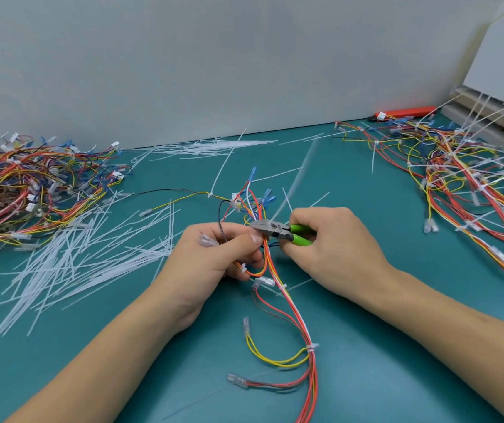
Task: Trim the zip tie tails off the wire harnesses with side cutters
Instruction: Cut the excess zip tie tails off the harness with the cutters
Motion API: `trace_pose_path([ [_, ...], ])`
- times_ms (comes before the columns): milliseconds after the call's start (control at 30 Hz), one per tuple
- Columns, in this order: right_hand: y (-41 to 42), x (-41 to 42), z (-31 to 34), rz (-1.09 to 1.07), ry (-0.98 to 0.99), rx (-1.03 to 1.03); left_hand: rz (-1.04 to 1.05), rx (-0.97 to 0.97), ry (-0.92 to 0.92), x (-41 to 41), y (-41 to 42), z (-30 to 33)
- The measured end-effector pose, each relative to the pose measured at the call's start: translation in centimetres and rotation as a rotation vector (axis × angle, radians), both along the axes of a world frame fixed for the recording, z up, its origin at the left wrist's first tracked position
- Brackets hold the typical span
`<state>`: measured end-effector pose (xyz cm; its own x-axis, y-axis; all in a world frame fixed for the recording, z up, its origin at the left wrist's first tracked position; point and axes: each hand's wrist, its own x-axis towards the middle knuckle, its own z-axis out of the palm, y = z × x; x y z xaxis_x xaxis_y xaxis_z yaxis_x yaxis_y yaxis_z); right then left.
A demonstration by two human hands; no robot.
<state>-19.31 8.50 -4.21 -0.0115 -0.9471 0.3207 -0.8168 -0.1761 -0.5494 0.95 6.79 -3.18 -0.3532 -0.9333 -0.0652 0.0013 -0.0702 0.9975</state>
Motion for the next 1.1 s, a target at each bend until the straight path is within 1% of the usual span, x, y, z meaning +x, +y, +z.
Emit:
trace_pose_path([
  [133,0.06,0.22,-0.02,-0.006,0.032,0.01,0.009,0.015,0.007,0.0,0.0,0.08],
  [300,-0.04,-0.07,-0.27,0.024,-0.058,-0.034,0.011,0.026,0.01,0.07,0.16,0.23],
  [400,-0.23,-0.01,0.18,0.032,-0.063,0.003,0.029,0.04,0.019,0.17,0.0,0.17],
  [533,-0.11,-0.15,0.03,0.056,-0.045,0.004,0.021,0.036,0.025,0.16,-0.07,0.1],
  [633,-0.07,-0.22,-0.07,0.073,-0.05,-0.001,0.022,0.0,-0.003,0.06,-0.12,-0.24],
  [767,-0.2,-0.08,-0.02,0.081,-0.002,-0.001,0.025,-0.016,-0.012,-0.02,-0.13,-0.26],
  [900,-0.16,-0.04,-0.2,0.036,-0.001,-0.016,0.021,-0.021,-0.001,-0.07,-0.09,-0.25],
  [1033,-0.13,0.12,-0.34,0.005,0.046,-0.015,0.019,-0.007,0.012,-0.13,-0.03,-0.06],
  [1100,0.03,0.13,-0.49,-0.009,0.003,-0.049,0.017,-0.001,0.022,-0.16,0.07,0.04],
])
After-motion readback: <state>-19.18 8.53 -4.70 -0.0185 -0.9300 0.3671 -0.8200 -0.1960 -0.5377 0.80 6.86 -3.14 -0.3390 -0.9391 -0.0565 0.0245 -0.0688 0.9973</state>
